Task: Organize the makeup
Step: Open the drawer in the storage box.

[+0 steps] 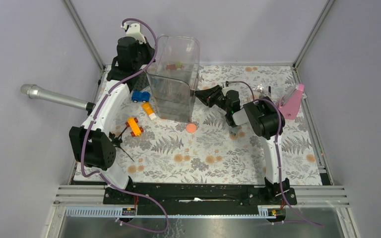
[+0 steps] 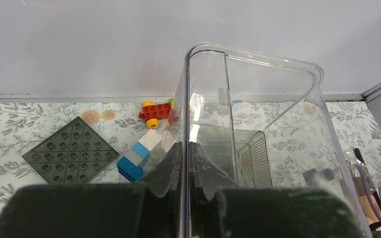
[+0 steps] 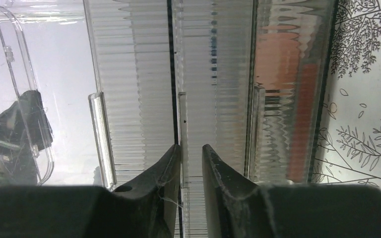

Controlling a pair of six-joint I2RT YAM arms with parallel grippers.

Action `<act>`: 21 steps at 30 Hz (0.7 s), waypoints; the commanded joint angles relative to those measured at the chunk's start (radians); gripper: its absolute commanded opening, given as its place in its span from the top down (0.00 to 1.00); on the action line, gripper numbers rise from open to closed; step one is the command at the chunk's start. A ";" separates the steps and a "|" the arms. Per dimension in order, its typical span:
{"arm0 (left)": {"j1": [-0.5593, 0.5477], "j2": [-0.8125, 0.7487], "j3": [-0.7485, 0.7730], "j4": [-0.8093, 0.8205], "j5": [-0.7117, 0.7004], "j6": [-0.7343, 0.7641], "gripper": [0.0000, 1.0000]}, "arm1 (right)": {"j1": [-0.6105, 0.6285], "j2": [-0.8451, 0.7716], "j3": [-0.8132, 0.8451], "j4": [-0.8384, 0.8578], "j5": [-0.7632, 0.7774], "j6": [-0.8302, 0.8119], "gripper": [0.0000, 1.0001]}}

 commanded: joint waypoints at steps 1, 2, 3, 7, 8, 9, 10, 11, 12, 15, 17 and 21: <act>-0.023 0.036 -0.031 -0.143 0.072 0.000 0.93 | 0.003 0.029 0.035 0.100 -0.024 0.044 0.74; -0.023 0.036 -0.031 -0.143 0.073 0.000 0.93 | 0.003 0.030 0.033 0.108 -0.022 0.046 0.77; -0.023 0.036 -0.032 -0.143 0.071 0.000 0.93 | 0.003 0.030 0.030 0.114 -0.020 0.046 0.80; -0.023 0.036 -0.031 -0.143 0.070 0.002 0.93 | -0.005 0.009 0.001 0.129 -0.002 0.031 0.93; -0.023 0.036 -0.032 -0.143 0.070 0.002 0.93 | -0.010 0.003 -0.010 0.136 0.002 0.028 0.97; -0.023 0.036 -0.031 -0.144 0.069 0.003 0.93 | -0.015 -0.006 -0.027 0.147 0.013 0.025 0.99; -0.023 0.036 -0.031 -0.144 0.069 0.003 0.93 | -0.021 -0.016 -0.047 0.157 0.024 0.020 1.00; -0.023 0.036 -0.031 -0.144 0.068 0.003 0.93 | -0.029 -0.028 -0.070 0.161 0.036 0.012 1.00; -0.023 0.036 -0.031 -0.144 0.068 0.003 0.93 | -0.038 -0.045 -0.100 0.156 0.044 -0.004 1.00; -0.023 0.038 -0.032 -0.144 0.070 0.003 0.93 | -0.061 -0.110 -0.166 0.094 0.072 -0.074 1.00; -0.023 0.039 -0.030 -0.144 0.071 0.002 0.93 | -0.074 -0.161 -0.205 0.043 0.096 -0.126 1.00; -0.023 0.040 -0.030 -0.146 0.070 0.003 0.93 | -0.094 -0.253 -0.261 -0.072 0.152 -0.232 1.00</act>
